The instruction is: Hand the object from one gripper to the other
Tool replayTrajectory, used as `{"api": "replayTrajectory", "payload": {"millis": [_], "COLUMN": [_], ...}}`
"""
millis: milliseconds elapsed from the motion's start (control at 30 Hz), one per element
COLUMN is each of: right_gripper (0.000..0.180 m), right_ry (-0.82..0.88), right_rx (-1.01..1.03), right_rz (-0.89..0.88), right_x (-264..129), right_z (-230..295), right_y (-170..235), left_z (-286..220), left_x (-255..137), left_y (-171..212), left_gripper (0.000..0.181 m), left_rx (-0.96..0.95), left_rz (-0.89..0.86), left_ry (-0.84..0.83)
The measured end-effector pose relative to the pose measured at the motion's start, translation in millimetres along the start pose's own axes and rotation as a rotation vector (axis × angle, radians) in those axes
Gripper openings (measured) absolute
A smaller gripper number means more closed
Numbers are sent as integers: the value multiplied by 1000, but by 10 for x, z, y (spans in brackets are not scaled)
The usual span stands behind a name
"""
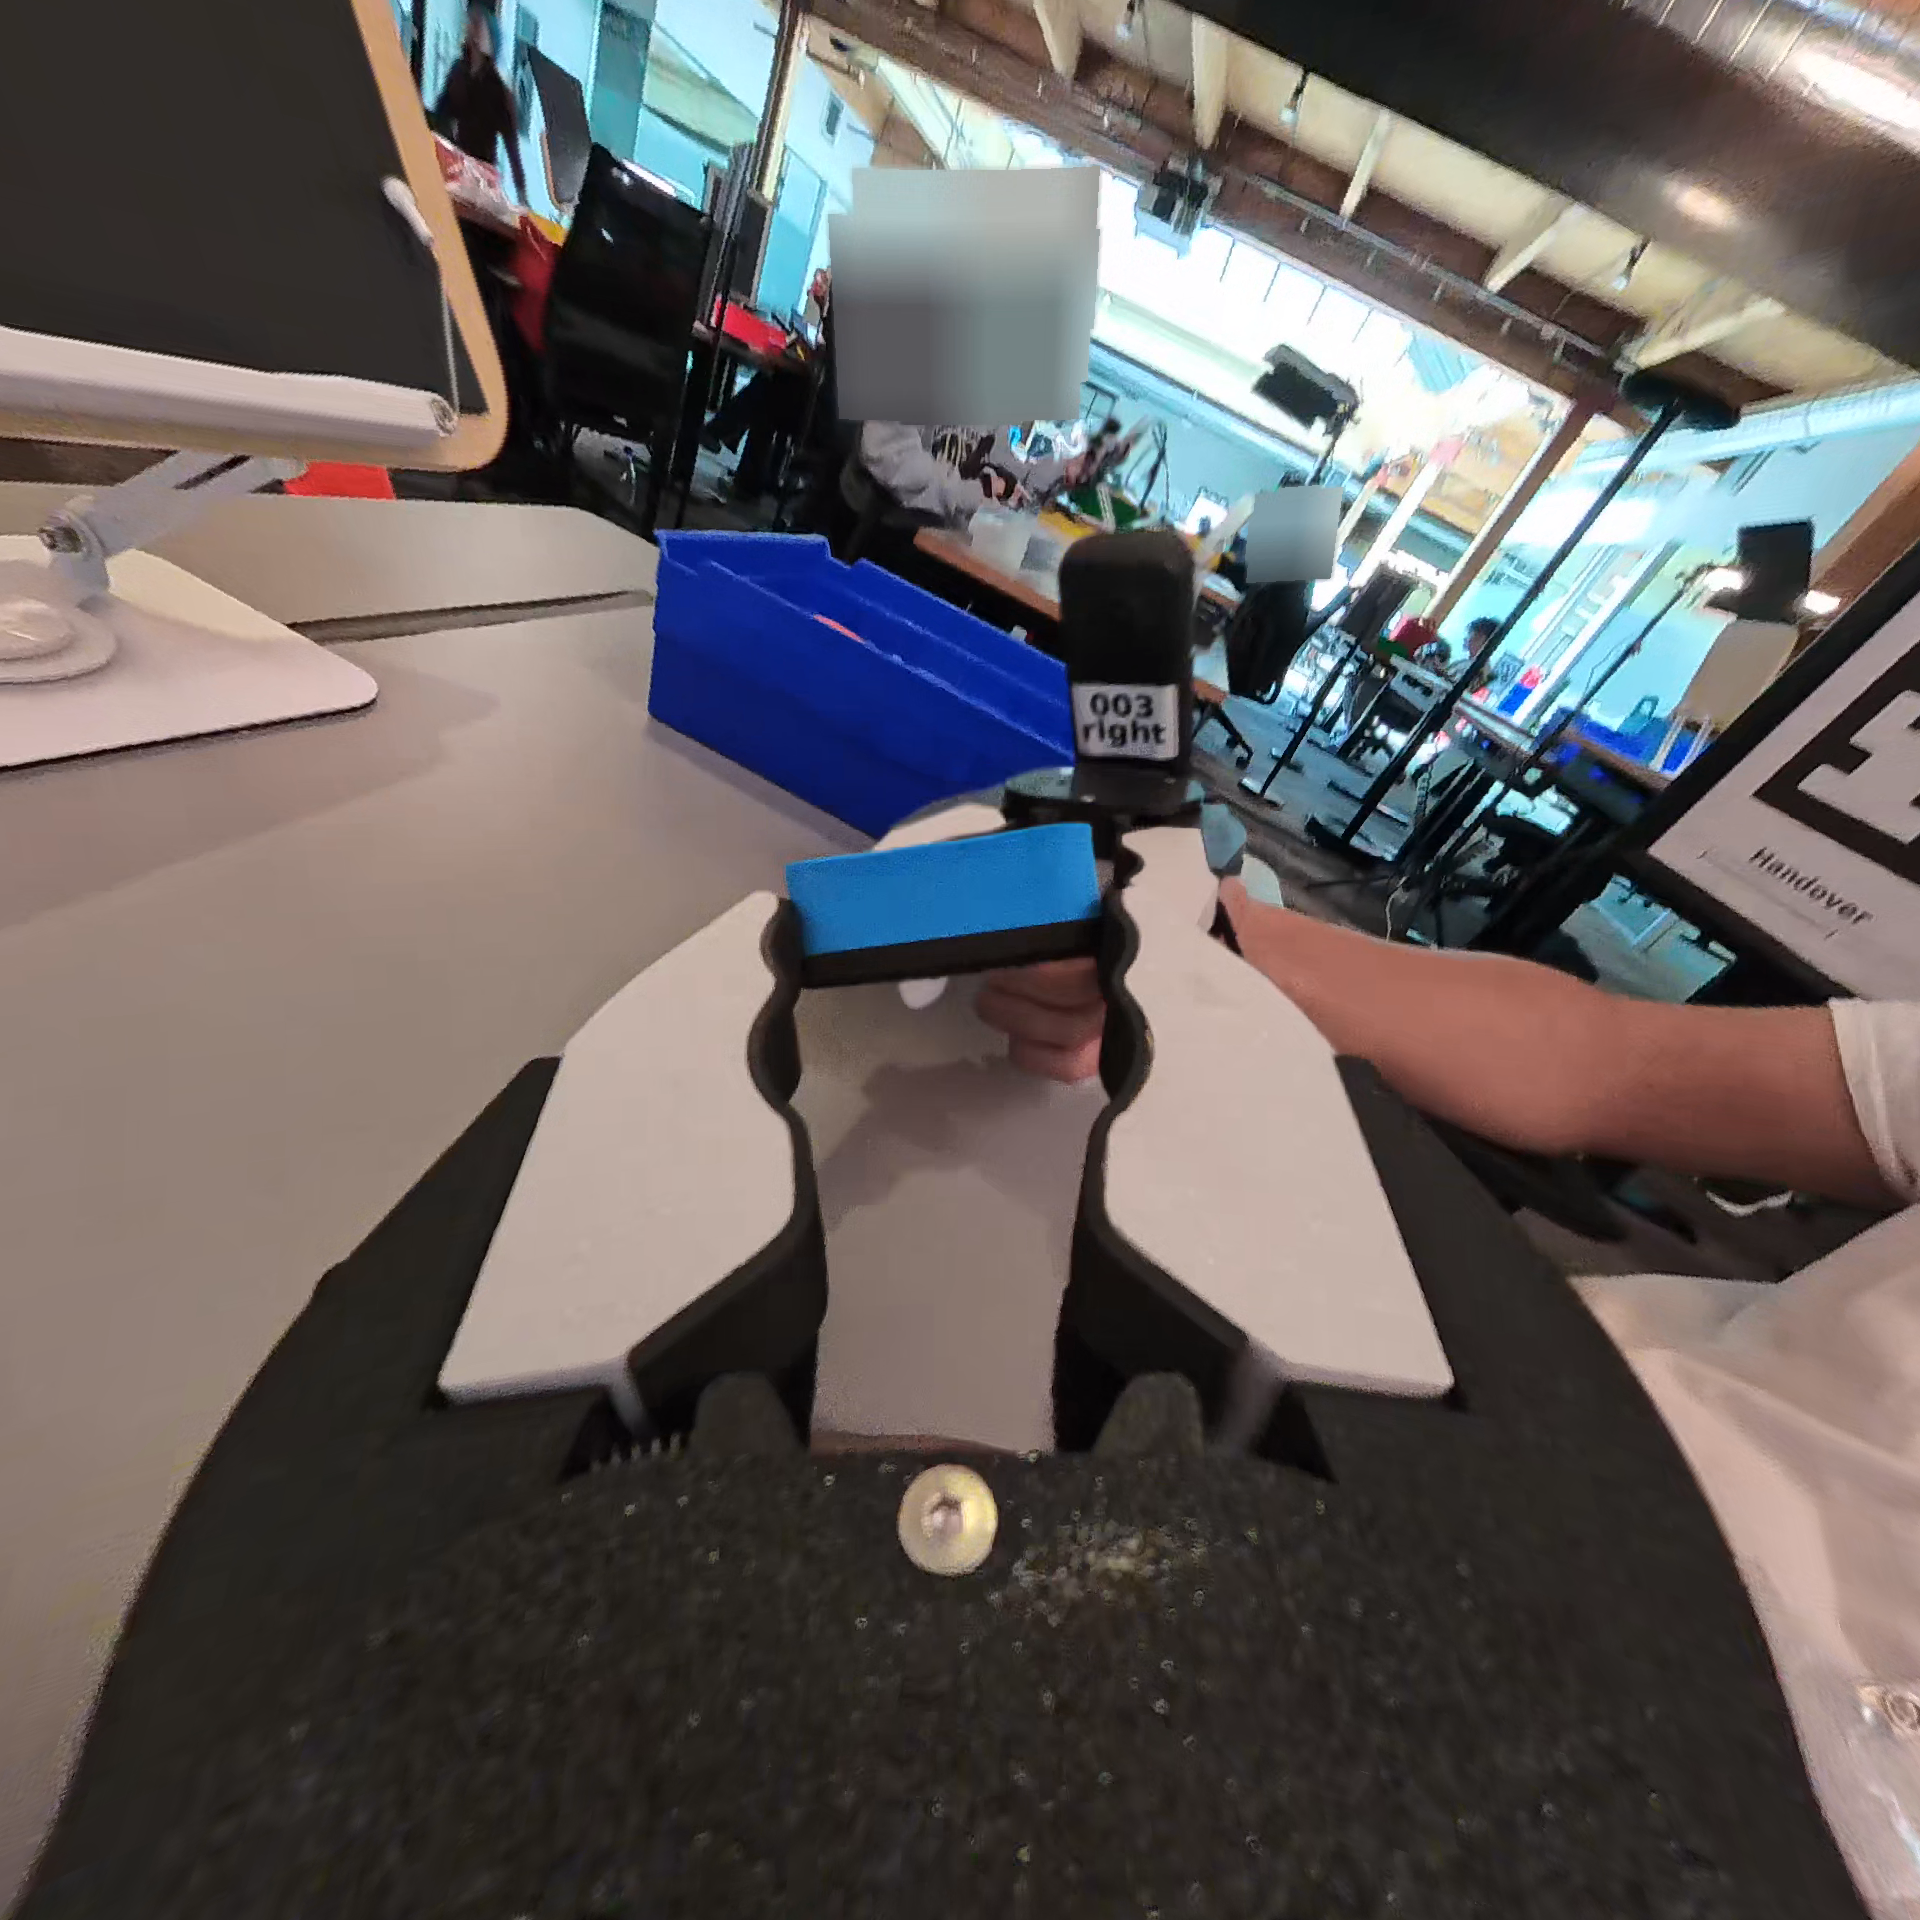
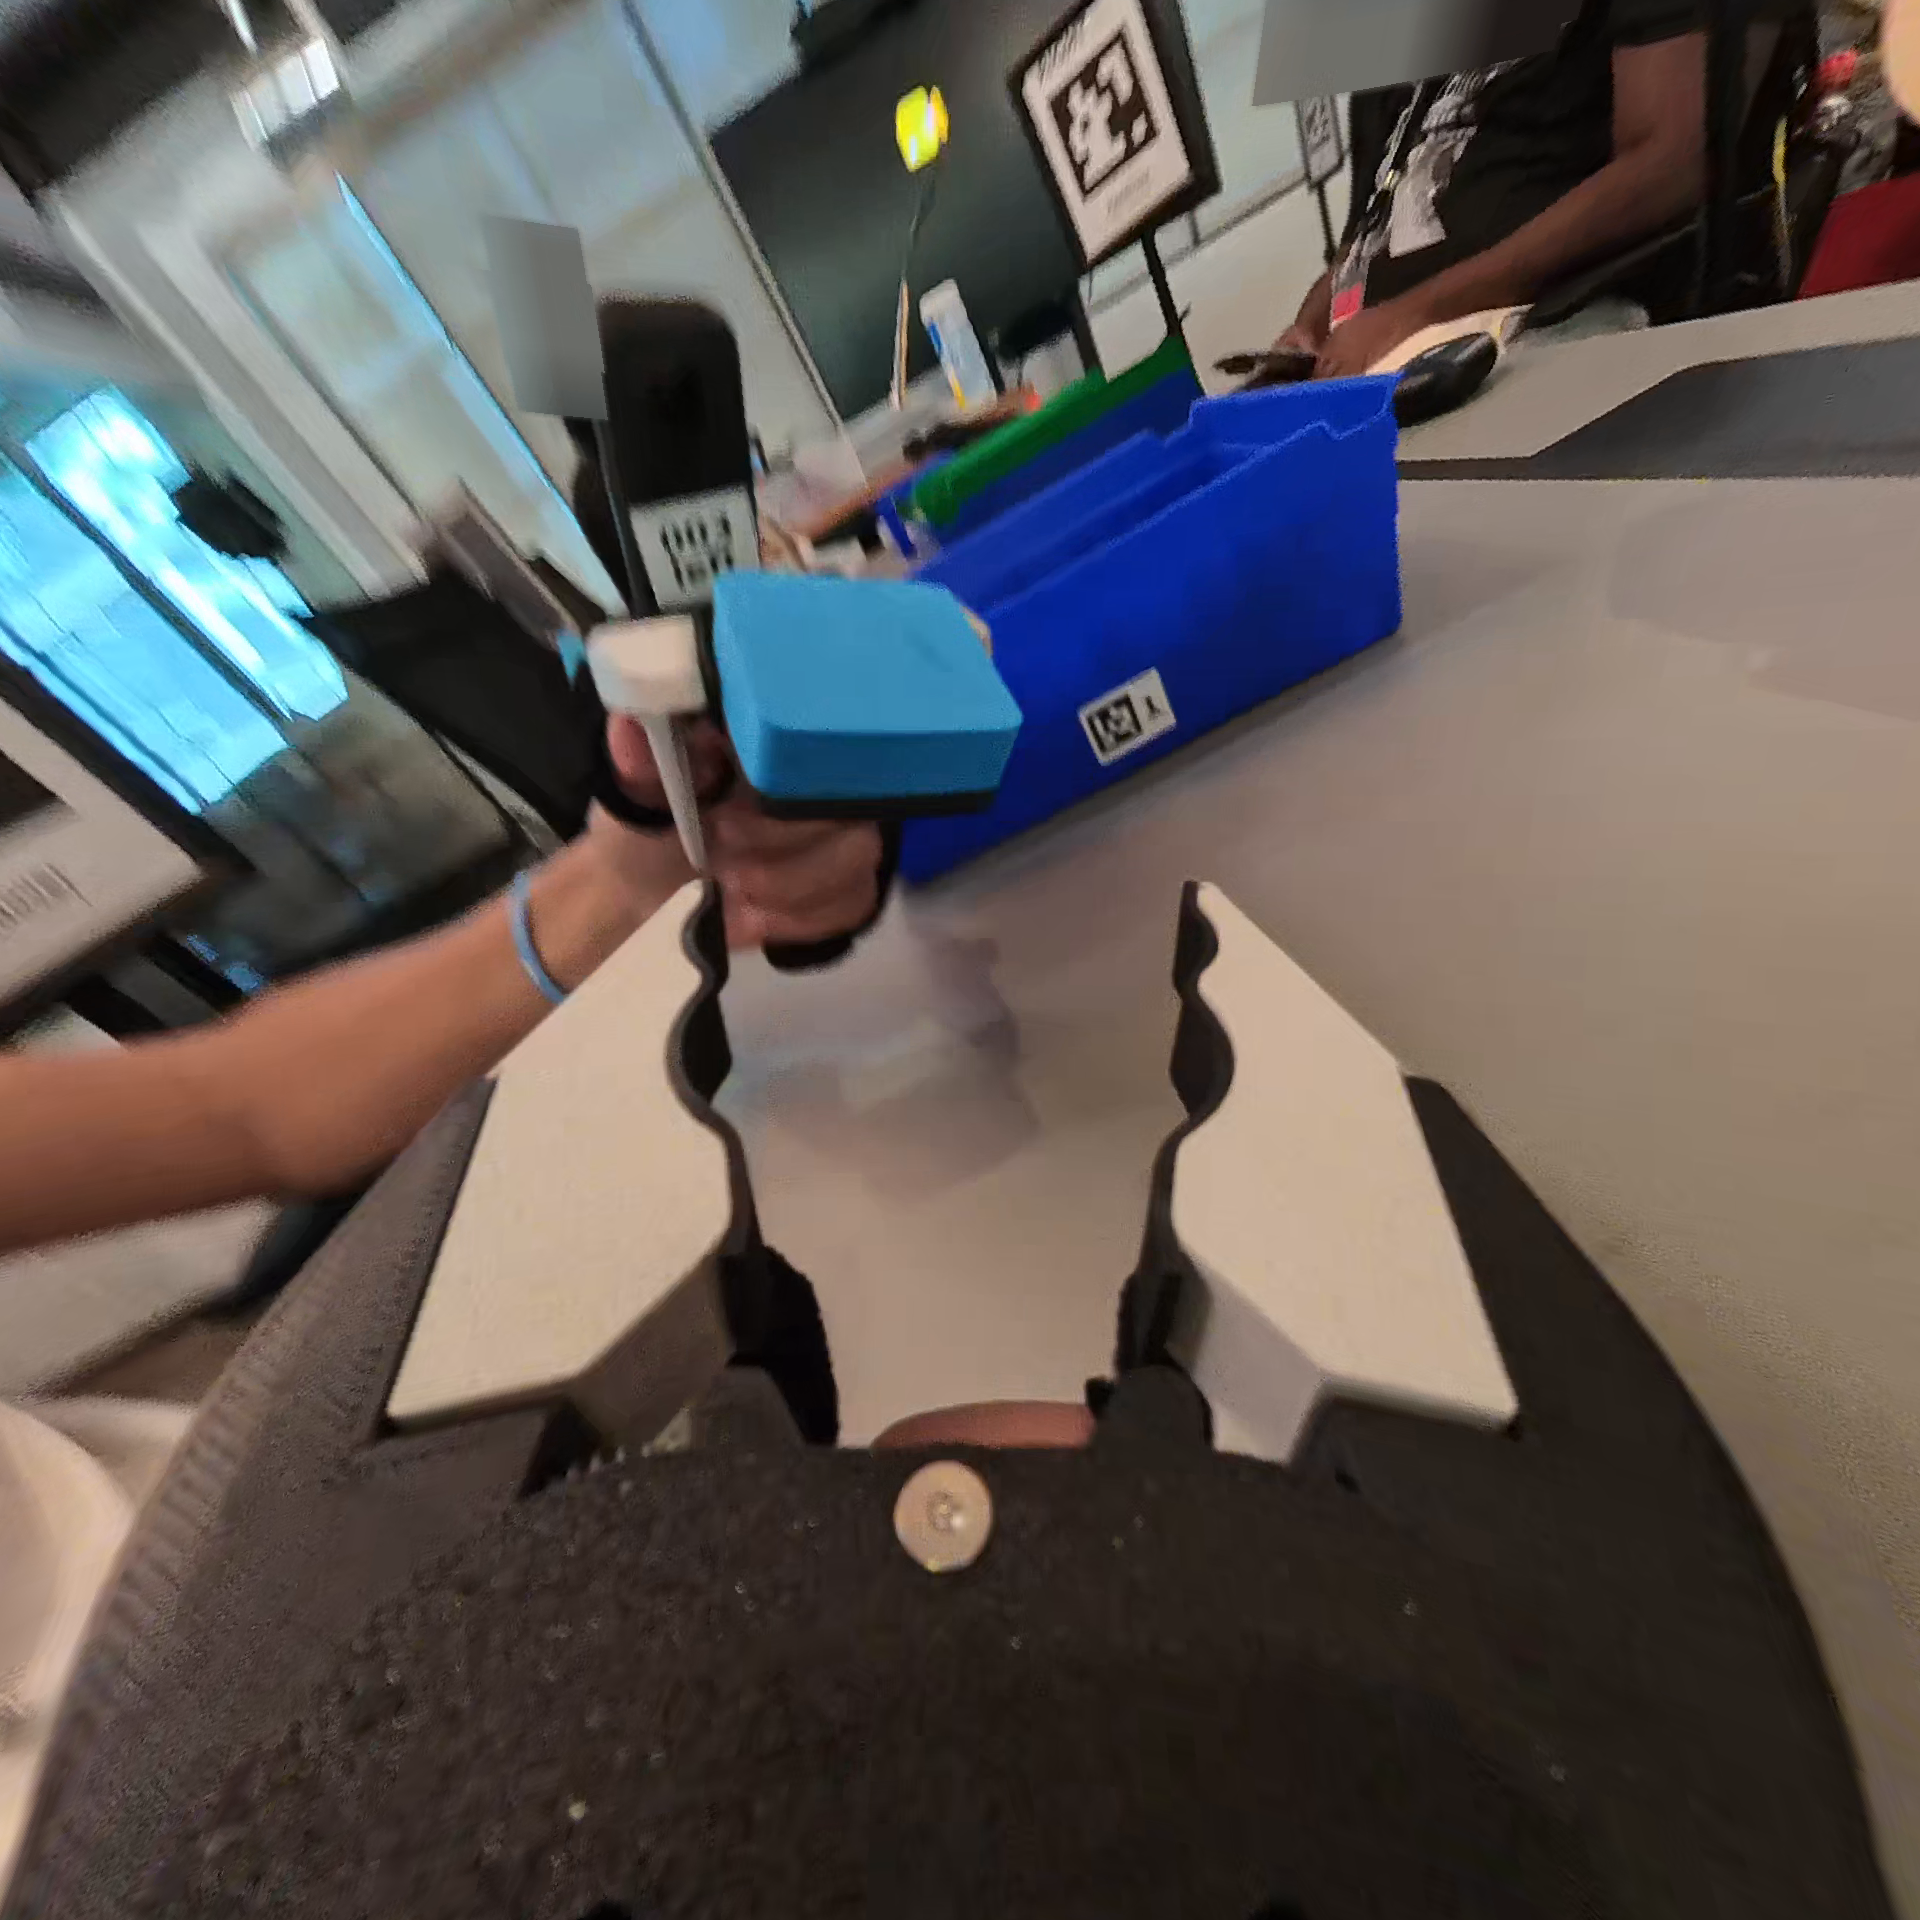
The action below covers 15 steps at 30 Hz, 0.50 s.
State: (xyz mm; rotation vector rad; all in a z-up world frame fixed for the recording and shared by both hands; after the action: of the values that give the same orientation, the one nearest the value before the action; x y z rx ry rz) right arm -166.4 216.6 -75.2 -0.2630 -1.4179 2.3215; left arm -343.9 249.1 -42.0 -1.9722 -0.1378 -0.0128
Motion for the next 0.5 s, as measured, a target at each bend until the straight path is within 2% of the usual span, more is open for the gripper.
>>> {"api": "replayTrajectory", "payload": {"millis": [67,100,200,267,333,400,467,500], "right_gripper": [87,87,83,65,55,50,25,25], "right_ry": [-15,9,174,301,288,283,278,280], "right_rx": [45,-30,-498,-735,-868,-905,-939,-965], "right_rz": [-99,-123,-57,-102,-110,-96,-116,-110], "right_x": [38,53,87,69,74,88,73,67], "right_z": [47,84,186,243,344,383,411,412], "right_y": [-47,-59,-9,8,34,46,48,46], "left_z": [-7,-10,-7,-12,-24,-32,-41,-42], "left_x": [15,26,61,88,122,151,176,182], "left_y": [-13,-15,6,38,79,117,153,160], "left_gripper": [55,54,54,54,54,54,54,55], "left_rx": [-34,-62,-137,-164,-195,-234,-274,-282], "left_rz": [-37,-53,-74,-58,-23,4,25,23], "left_ry": [10,18,30,42,77,108,141,146]}}
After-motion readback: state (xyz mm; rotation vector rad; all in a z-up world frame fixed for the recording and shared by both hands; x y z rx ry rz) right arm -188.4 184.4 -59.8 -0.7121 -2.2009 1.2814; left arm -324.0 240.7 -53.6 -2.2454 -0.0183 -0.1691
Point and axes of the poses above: each gripper's, where its closed fingertips meet, x out along the fingers, y out of its underside, z = x × y across the jaws, the point moved 8 cm from there along -x, back along the fingers, and after that the axes turned 5 degrees about -z, right-handed, at the moved point
